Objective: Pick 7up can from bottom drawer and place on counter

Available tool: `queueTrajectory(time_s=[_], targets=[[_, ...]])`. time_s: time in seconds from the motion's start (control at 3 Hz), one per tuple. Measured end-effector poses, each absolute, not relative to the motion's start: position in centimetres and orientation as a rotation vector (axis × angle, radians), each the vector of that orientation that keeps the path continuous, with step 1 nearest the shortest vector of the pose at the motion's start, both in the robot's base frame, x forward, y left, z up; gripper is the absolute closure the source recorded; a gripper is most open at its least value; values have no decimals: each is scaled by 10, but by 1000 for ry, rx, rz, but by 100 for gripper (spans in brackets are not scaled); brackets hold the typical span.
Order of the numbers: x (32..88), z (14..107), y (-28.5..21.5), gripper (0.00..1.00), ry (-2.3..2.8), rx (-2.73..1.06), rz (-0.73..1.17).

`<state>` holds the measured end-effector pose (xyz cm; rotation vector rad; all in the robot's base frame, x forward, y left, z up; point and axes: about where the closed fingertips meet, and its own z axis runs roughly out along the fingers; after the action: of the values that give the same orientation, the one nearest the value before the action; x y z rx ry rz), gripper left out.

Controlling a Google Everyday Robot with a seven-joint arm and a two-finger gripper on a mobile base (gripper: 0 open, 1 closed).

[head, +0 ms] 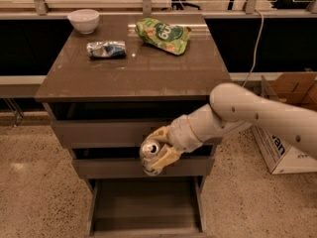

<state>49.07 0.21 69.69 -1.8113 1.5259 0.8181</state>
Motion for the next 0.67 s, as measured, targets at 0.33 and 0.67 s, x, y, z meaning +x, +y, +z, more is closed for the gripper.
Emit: queueTrajectory(time_s=[0.33, 0.67], targets=[[491, 795, -4, 100, 1536, -1859, 701], [507, 863, -17, 100, 1534, -1831, 652]])
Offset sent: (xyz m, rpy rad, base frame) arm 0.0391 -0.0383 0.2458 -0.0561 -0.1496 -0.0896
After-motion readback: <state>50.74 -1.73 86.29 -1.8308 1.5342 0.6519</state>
